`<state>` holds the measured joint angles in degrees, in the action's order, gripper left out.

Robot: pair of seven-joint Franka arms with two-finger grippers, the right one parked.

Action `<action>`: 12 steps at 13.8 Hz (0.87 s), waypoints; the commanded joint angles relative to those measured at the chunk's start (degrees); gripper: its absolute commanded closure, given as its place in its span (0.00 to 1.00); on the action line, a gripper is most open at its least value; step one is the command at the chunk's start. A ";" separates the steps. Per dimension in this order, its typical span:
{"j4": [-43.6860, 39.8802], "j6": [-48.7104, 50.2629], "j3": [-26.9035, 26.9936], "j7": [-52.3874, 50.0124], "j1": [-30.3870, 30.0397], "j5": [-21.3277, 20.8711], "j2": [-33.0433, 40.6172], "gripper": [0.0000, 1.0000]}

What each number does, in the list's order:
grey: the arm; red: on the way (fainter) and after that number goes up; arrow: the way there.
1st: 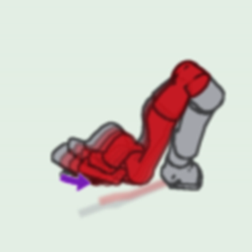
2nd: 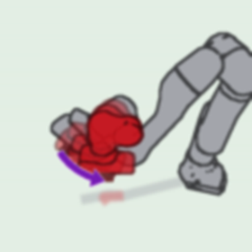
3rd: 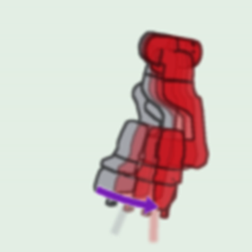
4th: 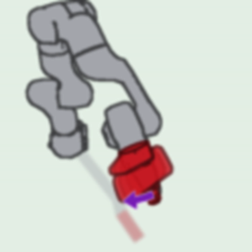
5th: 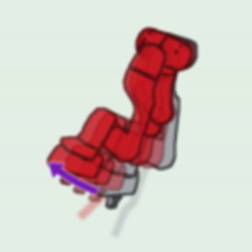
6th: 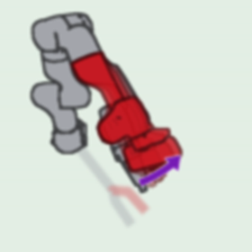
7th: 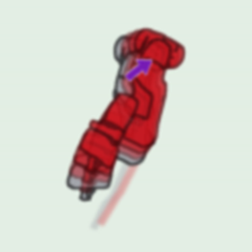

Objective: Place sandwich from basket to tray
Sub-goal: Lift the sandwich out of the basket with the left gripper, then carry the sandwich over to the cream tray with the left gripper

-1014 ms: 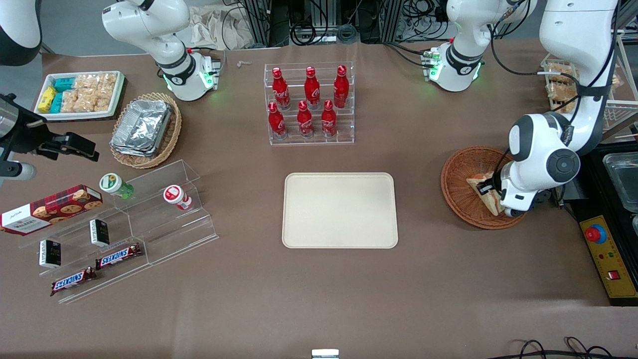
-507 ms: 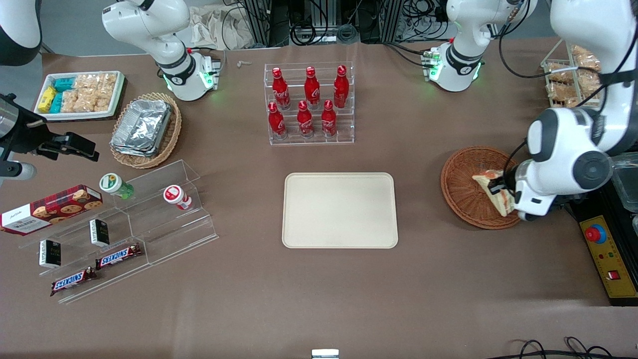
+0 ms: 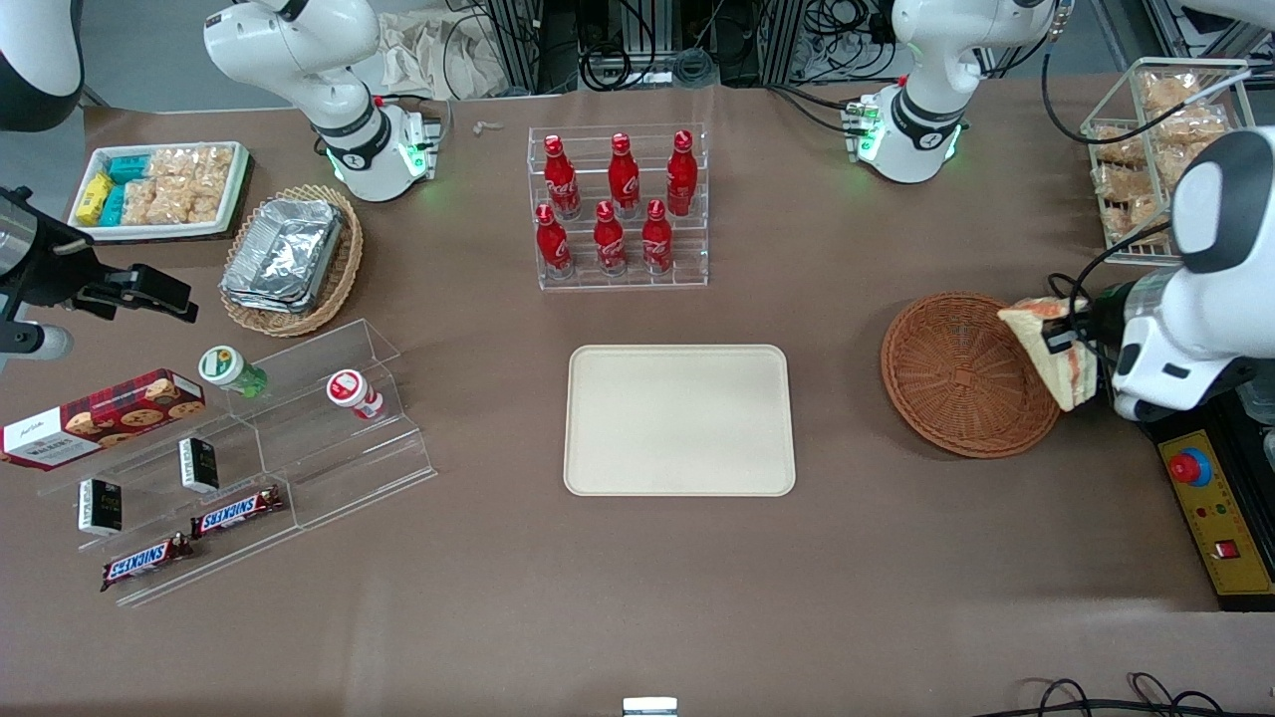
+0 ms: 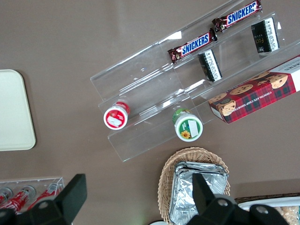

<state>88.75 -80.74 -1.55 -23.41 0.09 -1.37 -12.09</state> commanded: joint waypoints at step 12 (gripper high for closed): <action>-3.49 -1.86 -7.68 -8.91 15.11 -0.13 -8.82 0.87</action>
<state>86.95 -80.71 -9.64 -27.56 12.98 -1.30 -17.04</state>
